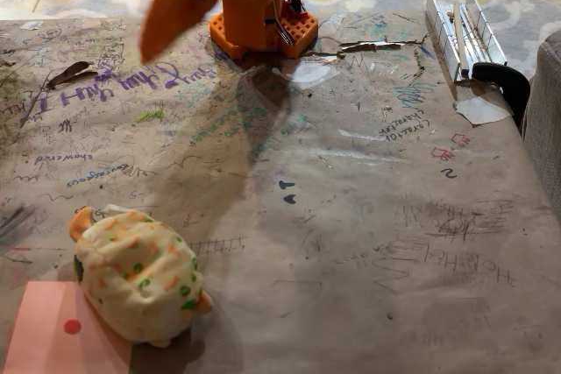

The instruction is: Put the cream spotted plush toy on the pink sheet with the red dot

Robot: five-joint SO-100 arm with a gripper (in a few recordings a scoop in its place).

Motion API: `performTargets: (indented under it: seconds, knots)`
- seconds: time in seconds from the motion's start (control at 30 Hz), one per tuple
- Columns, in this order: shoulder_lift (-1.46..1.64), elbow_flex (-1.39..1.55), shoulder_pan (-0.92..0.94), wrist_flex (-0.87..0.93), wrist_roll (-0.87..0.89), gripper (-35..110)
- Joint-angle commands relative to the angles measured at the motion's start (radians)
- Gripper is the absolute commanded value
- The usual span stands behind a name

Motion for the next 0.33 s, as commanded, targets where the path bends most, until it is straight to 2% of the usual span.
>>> performTargets:
  seconds: [0.0, 0.3]
  knots:
    - [0.021, -0.015, 0.012, 0.086, 0.04, 0]
    - [0.021, -0.015, 0.018, 0.084, 0.048, 0]
